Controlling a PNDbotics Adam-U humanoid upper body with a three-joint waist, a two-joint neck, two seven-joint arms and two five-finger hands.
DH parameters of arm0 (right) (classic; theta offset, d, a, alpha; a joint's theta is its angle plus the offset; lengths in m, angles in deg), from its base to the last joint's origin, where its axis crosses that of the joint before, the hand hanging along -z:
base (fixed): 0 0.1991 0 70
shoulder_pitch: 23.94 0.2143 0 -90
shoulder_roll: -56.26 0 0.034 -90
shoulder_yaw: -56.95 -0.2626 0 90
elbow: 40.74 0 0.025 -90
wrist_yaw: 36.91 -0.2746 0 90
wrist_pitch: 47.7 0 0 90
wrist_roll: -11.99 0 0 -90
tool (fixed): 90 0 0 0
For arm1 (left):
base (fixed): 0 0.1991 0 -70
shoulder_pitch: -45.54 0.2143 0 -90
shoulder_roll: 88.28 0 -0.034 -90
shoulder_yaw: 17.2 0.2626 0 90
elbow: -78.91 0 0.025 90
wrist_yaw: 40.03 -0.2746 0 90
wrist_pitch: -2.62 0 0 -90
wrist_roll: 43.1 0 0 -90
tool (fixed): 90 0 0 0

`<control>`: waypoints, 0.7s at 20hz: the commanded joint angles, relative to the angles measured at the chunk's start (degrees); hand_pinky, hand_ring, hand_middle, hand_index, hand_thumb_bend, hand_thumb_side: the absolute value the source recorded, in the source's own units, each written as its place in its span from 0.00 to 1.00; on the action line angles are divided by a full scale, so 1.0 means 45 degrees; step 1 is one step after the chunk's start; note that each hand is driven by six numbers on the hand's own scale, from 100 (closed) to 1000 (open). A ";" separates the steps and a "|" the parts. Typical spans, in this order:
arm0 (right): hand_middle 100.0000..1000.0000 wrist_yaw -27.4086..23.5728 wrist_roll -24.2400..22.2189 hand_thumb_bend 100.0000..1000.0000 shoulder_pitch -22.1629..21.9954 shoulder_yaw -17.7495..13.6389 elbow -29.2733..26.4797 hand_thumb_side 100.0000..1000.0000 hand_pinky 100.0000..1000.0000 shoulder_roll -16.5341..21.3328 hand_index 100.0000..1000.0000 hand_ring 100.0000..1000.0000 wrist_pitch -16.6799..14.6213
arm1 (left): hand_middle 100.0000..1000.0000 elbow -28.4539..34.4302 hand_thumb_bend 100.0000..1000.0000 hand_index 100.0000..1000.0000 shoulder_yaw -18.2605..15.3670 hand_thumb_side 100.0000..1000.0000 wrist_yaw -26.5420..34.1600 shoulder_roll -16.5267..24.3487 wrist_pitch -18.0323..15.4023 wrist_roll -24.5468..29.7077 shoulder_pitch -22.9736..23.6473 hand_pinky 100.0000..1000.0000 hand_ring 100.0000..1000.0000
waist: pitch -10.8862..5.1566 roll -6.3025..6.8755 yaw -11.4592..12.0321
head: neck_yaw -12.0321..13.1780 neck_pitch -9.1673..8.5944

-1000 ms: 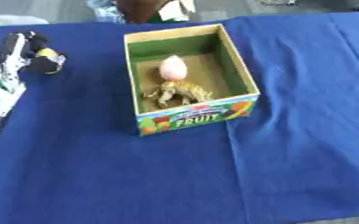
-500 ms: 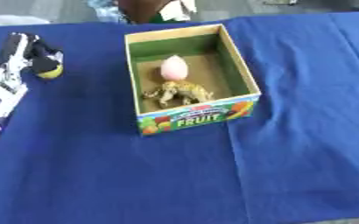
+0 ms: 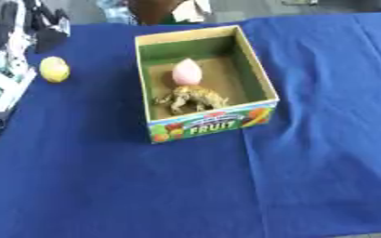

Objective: Pick up objects on the table and place them in the box.

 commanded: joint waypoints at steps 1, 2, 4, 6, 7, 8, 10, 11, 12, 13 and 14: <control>0.42 -0.0028 -0.0030 0.00 0.0099 -0.0071 -0.0109 0.48 0.76 0.0214 0.40 1.00 -0.0002 | 0.24 0.0771 0.11 0.45 0.0060 0.10 -0.0794 0.0647 0.0254 0.0878 -0.0061 0.54 0.43 | -0.0291 0.0003 -0.0004 | 0.0039 0.0026; 0.42 -0.0032 -0.0036 0.00 0.0091 -0.0074 -0.0107 0.48 0.76 0.0223 0.40 1.00 0.0005 | 0.38 0.0649 0.23 0.58 0.0048 0.14 -0.1184 0.0678 0.0422 0.1334 0.0031 0.59 0.52 | -0.0310 0.0011 0.0009 | 0.0026 0.0011; 0.42 -0.0034 -0.0045 0.00 0.0073 -0.0085 -0.0103 0.48 0.76 0.0239 0.40 1.00 0.0016 | 0.45 0.0275 0.33 0.64 -0.0134 0.16 -0.1960 0.0723 0.0719 0.2173 0.0208 0.63 0.58 | -0.0342 0.0028 0.0045 | -0.0011 -0.0017; 0.42 -0.0030 -0.0043 0.00 0.0057 -0.0102 -0.0102 0.48 0.76 0.0252 0.40 1.00 0.0029 | 0.52 -0.0084 0.43 0.70 -0.0369 0.18 -0.2579 0.0759 0.0926 0.2867 0.0432 0.66 0.63 | -0.0355 0.0039 0.0091 | -0.0053 -0.0036; 0.42 -0.0026 -0.0040 0.00 0.0050 -0.0107 -0.0103 0.48 0.76 0.0257 0.40 1.00 0.0033 | 0.53 -0.0214 0.45 0.70 -0.0478 0.18 -0.2802 0.0786 0.0977 0.3139 0.0536 0.67 0.64 | -0.0355 0.0040 0.0119 | -0.0067 -0.0039; 0.42 -0.0022 -0.0038 0.00 0.0046 -0.0111 -0.0104 0.48 0.76 0.0259 0.40 1.00 0.0035 | 0.54 -0.0339 0.47 0.71 -0.0576 0.19 -0.3000 0.0804 0.1027 0.3322 0.0630 0.67 0.65 | -0.0353 0.0038 0.0153 | -0.0079 -0.0038; 0.42 -0.0013 -0.0038 0.00 0.0043 -0.0111 -0.0109 0.48 0.76 0.0258 0.40 1.00 0.0035 | 0.56 -0.0644 0.51 0.73 -0.0698 0.20 -0.3278 0.0790 0.1126 0.3526 0.0764 0.68 0.66 | -0.0342 0.0029 0.0204 | -0.0086 -0.0041; 0.42 -0.0011 -0.0038 0.00 0.0041 -0.0109 -0.0110 0.48 0.76 0.0257 0.40 1.00 0.0033 | 0.56 -0.0839 0.52 0.73 -0.0724 0.20 -0.3356 0.0763 0.1163 0.3601 0.0802 0.68 0.66 | -0.0337 0.0021 0.0221 | -0.0086 -0.0042; 0.42 -0.0008 -0.0037 0.00 0.0036 -0.0109 -0.0110 0.49 0.76 0.0255 0.40 1.00 0.0030 | 0.57 -0.1033 0.57 0.73 -0.0732 0.20 -0.3403 0.0729 0.1181 0.3662 0.0827 0.68 0.66 | -0.0332 0.0010 0.0232 | -0.0089 -0.0039; 0.42 -0.0004 -0.0032 0.00 0.0027 -0.0110 -0.0108 0.49 0.76 0.0254 0.40 1.00 0.0025 | 0.57 -0.1262 0.57 0.73 -0.0724 0.20 -0.3421 0.0685 0.1189 0.3718 0.0834 0.68 0.66 | -0.0329 -0.0003 0.0238 | -0.0090 -0.0032; 0.42 0.0000 -0.0028 0.00 0.0020 -0.0108 -0.0106 0.48 0.76 0.0254 0.40 1.00 0.0018 | 0.57 -0.1475 0.61 0.73 -0.0711 0.19 -0.3400 0.0637 0.1176 0.3761 0.0829 0.68 0.66 | -0.0324 -0.0016 0.0241 | -0.0086 -0.0029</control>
